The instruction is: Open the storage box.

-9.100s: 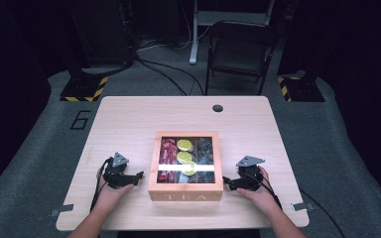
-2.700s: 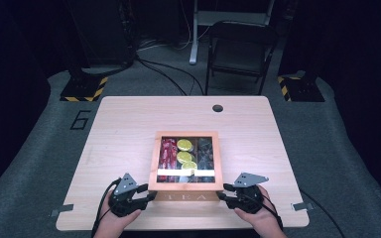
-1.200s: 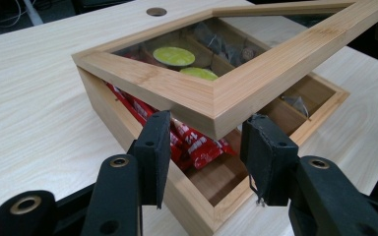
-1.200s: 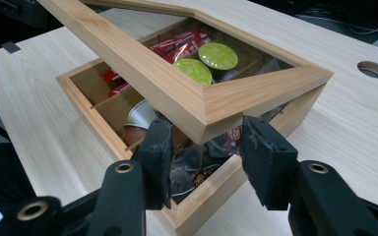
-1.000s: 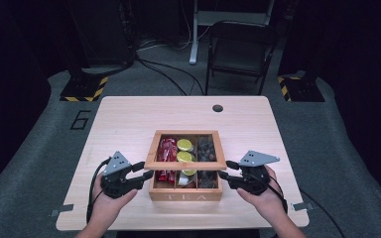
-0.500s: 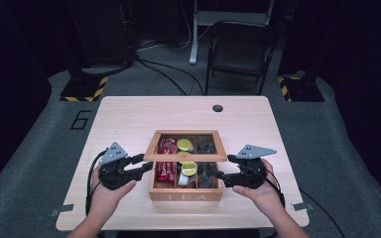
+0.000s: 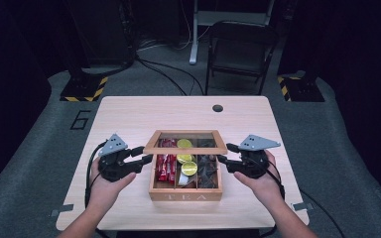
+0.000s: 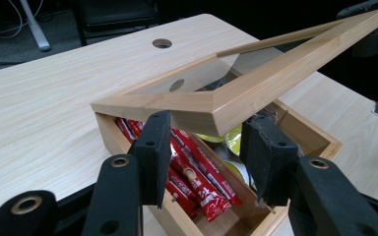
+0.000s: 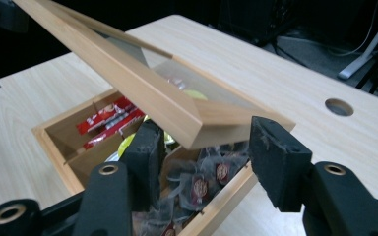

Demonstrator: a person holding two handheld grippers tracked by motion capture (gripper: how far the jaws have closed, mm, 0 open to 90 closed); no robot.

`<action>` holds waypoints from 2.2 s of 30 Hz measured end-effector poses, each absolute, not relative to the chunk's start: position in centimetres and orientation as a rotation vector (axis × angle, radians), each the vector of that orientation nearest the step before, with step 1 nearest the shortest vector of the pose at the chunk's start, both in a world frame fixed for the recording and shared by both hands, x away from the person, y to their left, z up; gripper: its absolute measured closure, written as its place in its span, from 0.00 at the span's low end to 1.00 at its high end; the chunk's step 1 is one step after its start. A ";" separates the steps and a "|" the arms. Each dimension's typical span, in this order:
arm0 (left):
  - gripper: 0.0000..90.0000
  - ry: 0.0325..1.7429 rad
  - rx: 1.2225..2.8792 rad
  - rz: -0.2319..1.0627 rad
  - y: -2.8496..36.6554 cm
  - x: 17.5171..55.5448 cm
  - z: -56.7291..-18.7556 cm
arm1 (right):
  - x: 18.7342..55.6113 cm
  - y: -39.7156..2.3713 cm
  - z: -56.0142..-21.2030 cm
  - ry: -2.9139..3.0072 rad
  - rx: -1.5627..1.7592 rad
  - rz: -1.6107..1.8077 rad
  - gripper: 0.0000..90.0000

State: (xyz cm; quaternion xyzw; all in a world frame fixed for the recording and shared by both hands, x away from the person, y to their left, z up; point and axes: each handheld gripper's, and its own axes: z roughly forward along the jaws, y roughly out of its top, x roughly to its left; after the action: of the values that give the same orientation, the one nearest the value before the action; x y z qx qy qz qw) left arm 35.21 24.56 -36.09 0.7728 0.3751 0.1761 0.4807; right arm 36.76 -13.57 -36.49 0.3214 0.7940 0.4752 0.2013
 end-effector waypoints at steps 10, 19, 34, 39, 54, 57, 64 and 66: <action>0.62 0.901 1.876 0.460 24.5 35.9 -35.3 | 37.3 -13.5 -35.7 2.197 0.882 1.346 0.58; 0.59 0.910 1.895 0.517 23.9 37.5 -36.2 | 38.1 -13.5 -34.7 2.191 0.882 1.364 0.58; 0.65 0.978 1.846 0.522 23.6 41.3 -37.9 | 38.9 -13.5 -33.8 2.176 0.889 1.385 0.58; 0.65 0.979 1.832 0.523 23.6 41.6 -37.8 | 39.3 -13.6 -33.7 2.171 0.861 1.388 0.58; 0.65 0.985 1.819 0.524 23.6 42.5 -37.2 | 42.7 -13.2 -35.8 2.174 0.895 1.307 0.56; 0.65 0.988 1.808 0.522 23.6 42.6 -37.2 | 43.2 -12.9 -36.1 2.163 0.904 1.302 0.57; 0.65 1.000 1.787 0.522 23.6 42.9 -37.0 | 44.3 -12.5 -36.9 2.151 0.950 1.307 0.58; 0.65 1.001 1.782 0.525 23.6 43.0 -37.0 | 44.5 -12.6 -37.1 2.145 0.961 1.316 0.58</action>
State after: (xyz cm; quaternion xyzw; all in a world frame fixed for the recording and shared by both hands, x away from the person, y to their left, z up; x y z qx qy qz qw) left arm 43.02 23.56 -37.01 0.7346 0.4125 0.2165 0.4932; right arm 44.55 -12.58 -37.13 0.3478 0.7764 0.4763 0.2221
